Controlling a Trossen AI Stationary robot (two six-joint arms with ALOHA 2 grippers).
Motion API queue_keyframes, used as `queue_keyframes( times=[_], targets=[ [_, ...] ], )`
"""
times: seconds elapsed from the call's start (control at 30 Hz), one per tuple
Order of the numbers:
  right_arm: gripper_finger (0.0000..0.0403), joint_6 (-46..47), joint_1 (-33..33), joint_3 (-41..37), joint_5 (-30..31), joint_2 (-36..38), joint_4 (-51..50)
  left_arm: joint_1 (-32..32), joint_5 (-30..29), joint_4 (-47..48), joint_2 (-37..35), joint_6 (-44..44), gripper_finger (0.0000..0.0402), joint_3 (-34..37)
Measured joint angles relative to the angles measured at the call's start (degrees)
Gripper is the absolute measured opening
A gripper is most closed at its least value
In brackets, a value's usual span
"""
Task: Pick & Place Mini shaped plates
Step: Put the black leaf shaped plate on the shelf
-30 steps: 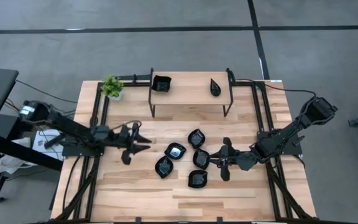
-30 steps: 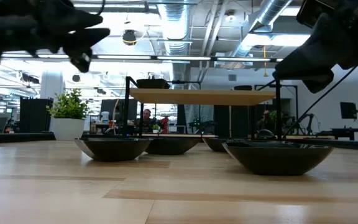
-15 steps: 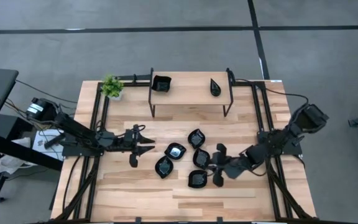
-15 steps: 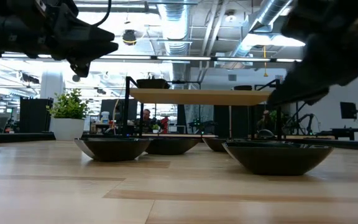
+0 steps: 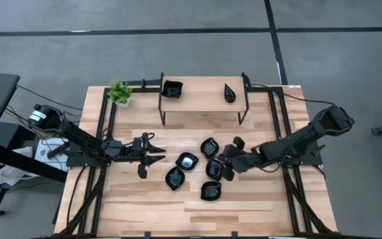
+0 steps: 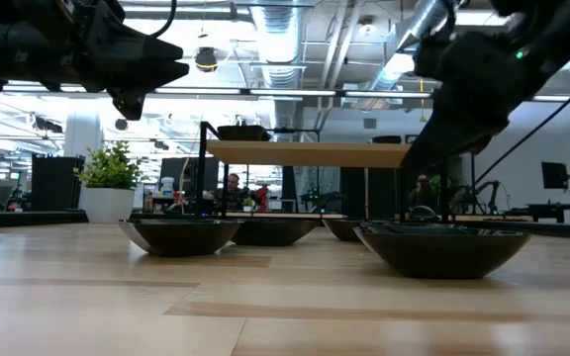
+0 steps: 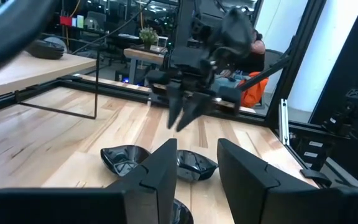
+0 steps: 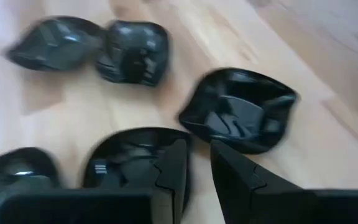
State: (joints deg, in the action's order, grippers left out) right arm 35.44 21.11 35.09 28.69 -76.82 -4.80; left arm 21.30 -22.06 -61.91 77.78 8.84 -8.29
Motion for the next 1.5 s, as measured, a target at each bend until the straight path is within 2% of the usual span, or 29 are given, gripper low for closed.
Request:
queue_keyframes(
  times=[0.23, 0.4, 0.73, 1.0, 1.5],
  targets=[
    [0.007, 0.04, -5.63, -0.02, -0.09, -1.32, -4.57, 0.0, 0.04, -0.09, -0.02, 0.02, 0.0117, 0.0],
    [0.007, 0.72, -8.65, 0.0, -0.1, -1.26, -2.23, 0.0, 0.22, -0.23, -0.02, 0.02, 0.0117, 0.0],
    [0.007, 10.1, -13.75, 0.0, -0.55, -7.58, -1.04, 0.0, 1.05, -0.29, -0.02, 0.05, 0.0117, 0.0],
    [0.007, 9.64, -14.49, 0.0, -1.79, -11.6, 3.76, 0.0, 1.03, -0.28, -0.04, 0.05, 0.0117, 0.0],
    [0.007, 4.94, -14.41, -0.02, -4.1, -11.6, 4.23, 0.0, 0.9, -0.28, -0.02, 0.02, 0.0117, 0.0]
  ],
)
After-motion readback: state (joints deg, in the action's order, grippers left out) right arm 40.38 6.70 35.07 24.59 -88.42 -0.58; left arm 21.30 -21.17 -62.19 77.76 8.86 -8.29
